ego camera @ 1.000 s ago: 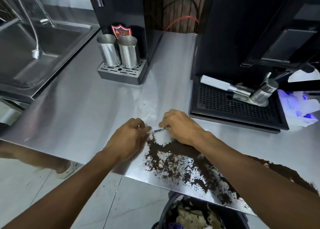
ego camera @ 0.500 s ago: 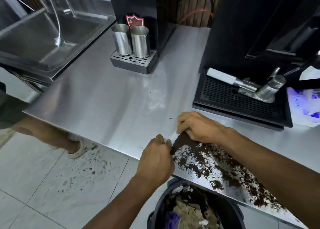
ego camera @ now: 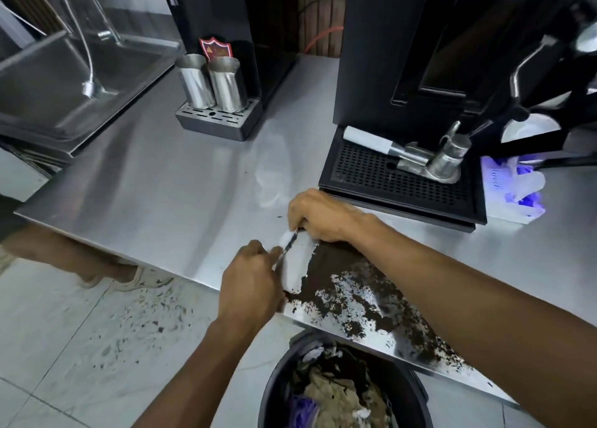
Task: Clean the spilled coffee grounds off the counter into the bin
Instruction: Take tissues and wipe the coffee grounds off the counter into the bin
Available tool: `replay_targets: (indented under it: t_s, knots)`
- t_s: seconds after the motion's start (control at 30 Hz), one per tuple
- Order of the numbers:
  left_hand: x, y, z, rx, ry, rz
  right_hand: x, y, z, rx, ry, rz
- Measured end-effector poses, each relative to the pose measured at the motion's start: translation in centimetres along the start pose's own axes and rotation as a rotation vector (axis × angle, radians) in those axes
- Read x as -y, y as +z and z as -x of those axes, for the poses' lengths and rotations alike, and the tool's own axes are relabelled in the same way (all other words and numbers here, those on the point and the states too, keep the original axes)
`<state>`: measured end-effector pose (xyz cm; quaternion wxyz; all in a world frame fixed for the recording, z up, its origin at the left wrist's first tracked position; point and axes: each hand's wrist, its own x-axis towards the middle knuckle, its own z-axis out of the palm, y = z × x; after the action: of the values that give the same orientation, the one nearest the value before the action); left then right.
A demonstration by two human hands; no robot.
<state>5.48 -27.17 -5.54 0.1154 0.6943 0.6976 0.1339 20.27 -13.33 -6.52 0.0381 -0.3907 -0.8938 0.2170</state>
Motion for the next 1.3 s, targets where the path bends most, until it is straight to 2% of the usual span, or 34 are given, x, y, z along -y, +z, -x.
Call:
replay_targets:
  t_s: [0.07,0.2,0.47,0.6,0.93,1.1,1.3]
  knots:
    - [-0.5,0.5,0.4,0.028,0.0,-0.031,-0.3,0.5,0.0,0.008,-0.021,0.013]
    - [-2.9,1.3,1.0,0.049,-0.006,0.065,-1.7,-0.2,2.2,0.043,-0.076,0.023]
    - [-6.2,2.8,1.1,0.02,0.065,0.083,-4.8,-0.8,7.4,-0.003,-0.033,-0.061]
    - [-7.0,3.6,0.9,0.065,0.109,0.096,-5.3,-1.3,9.8,-0.038,-0.006,-0.081]
    - [-8.4,4.8,-0.9,0.183,0.31,0.067,-7.1,-0.8,15.8,-0.092,0.206,-0.058]
    - [-9.6,4.9,-2.1,0.23,0.51,0.088,-6.6,-0.6,19.0,-0.185,0.371,-0.111]
    - [-10.2,5.3,-2.7,0.257,0.616,0.117,-5.4,0.8,21.5,-0.294,0.504,-0.149]
